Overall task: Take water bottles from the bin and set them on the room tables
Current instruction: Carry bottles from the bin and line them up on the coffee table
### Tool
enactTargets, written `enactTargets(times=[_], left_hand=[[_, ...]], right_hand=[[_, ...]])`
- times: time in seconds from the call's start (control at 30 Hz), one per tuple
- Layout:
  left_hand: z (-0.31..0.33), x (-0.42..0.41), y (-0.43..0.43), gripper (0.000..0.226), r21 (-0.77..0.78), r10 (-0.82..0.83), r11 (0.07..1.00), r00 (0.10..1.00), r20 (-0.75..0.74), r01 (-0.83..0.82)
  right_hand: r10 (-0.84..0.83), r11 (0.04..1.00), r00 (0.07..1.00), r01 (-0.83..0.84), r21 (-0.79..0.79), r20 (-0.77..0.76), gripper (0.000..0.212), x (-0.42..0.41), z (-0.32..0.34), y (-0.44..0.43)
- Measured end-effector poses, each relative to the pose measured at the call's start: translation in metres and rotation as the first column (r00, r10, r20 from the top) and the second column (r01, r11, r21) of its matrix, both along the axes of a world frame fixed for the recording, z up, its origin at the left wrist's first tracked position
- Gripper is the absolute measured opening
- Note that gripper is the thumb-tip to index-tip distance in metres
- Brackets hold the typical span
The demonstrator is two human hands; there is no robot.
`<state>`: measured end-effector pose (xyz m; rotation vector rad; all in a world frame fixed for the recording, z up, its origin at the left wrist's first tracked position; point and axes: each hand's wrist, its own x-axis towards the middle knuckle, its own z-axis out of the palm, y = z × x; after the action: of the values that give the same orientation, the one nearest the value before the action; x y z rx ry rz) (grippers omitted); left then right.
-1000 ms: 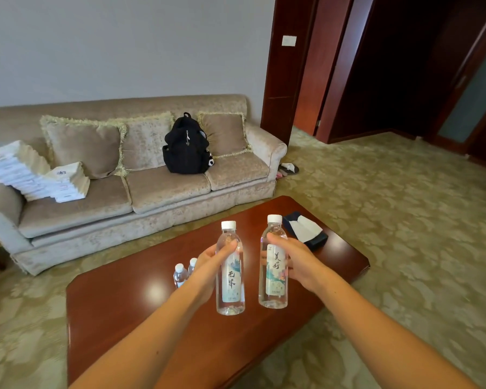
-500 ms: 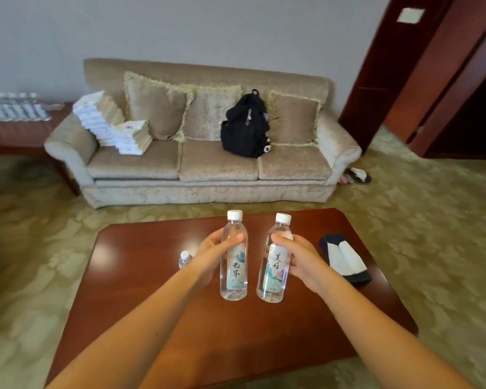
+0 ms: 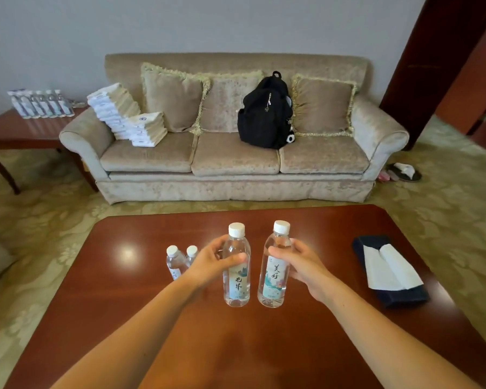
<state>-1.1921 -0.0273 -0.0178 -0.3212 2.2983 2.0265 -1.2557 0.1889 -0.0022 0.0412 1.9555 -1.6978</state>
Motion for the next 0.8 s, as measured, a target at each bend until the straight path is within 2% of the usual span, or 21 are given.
enactTargets(times=[0.07, 0.23, 0.37, 0.57, 0.8], left_hand=[[-0.037, -0.011, -0.003, 0.067, -0.041, -0.021, 0.999, 0.999, -0.034, 0.020], [-0.119, -0.032, -0.010, 0.046, -0.051, -0.043, 0.998, 0.991, -0.125, 0.037], [-0.170, -0.047, -0.018, 0.046, -0.101, -0.071, 0.994, 0.971, -0.227, 0.049], [-0.207, -0.053, -0.028, 0.045, -0.116, -0.047, 0.993, 0.953, -0.300, 0.013], [-0.228, -0.054, -0.031, 0.037, -0.055, 0.026, 0.998, 0.961, -0.277, -0.043]], right_hand=[[-0.010, 1.000, 1.000, 0.010, -0.014, -0.029, 0.034, -0.010, -0.041, -0.001], [-0.006, 0.999, 0.986, 0.000, -0.038, -0.164, 0.033, -0.035, -0.131, -0.013], [0.004, 0.997, 0.964, -0.023, -0.069, -0.266, 0.033, -0.050, -0.186, -0.028], [0.035, 0.995, 0.928, -0.069, -0.079, -0.370, 0.038, -0.058, -0.220, -0.046], [0.015, 0.995, 0.932, -0.048, -0.082, -0.363, 0.034, -0.066, -0.235, -0.041]])
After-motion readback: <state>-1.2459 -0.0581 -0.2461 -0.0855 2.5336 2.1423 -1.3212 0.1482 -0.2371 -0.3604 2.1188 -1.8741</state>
